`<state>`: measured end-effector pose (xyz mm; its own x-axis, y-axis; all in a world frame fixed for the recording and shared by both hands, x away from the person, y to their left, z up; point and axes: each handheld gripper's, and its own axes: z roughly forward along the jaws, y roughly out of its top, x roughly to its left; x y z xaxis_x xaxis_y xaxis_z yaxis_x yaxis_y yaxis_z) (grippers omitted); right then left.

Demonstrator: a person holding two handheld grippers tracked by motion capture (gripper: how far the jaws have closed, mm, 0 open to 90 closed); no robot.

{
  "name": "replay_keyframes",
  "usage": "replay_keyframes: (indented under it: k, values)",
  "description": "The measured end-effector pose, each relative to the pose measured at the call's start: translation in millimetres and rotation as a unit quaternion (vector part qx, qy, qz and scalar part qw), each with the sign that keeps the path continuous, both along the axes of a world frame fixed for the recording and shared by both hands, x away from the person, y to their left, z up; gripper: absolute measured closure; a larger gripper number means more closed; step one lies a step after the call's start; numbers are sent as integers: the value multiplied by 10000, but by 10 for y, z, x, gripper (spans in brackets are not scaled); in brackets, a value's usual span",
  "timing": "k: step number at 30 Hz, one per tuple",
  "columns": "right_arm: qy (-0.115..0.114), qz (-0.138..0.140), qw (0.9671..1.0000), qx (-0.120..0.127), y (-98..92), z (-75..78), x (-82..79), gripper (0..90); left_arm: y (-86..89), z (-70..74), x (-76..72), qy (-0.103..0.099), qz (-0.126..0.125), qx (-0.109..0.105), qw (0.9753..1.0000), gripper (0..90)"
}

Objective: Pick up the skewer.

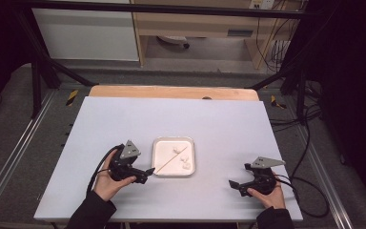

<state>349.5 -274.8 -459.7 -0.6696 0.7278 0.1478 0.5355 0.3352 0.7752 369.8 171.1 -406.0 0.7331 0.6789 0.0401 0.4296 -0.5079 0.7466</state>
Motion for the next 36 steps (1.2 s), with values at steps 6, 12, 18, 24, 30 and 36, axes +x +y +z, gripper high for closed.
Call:
replay_keyframes:
  k: [6, 12, 18, 24, 30, 36]
  values:
    - [13, 2, 10000, -8, 0, 1, 0, 7, -106, 1, 57, 53, 29, 79, 10000, 92]
    - [0, 3, 10000, -2, -1, 1, 0, 7, -254, -22, 121, 139, 0, 170, 9998, 122]
    - [0, 6, 10000, -7, -2, 1, 0, 7, -399, -69, 171, 232, -82, 304, 9992, 184]
    - [-8, 13, 10000, -10, -4, 1, 2, 7, -508, -149, 214, 375, -107, 440, 9983, 277]
    - [-1, 14, 10000, -6, -2, 1, 1, 7, -559, -194, 237, 458, -119, 414, 9980, 384]
    - [-6, 22, 10000, -15, -5, 2, 1, 7, -598, -235, 259, 536, -157, 420, 9976, 512]
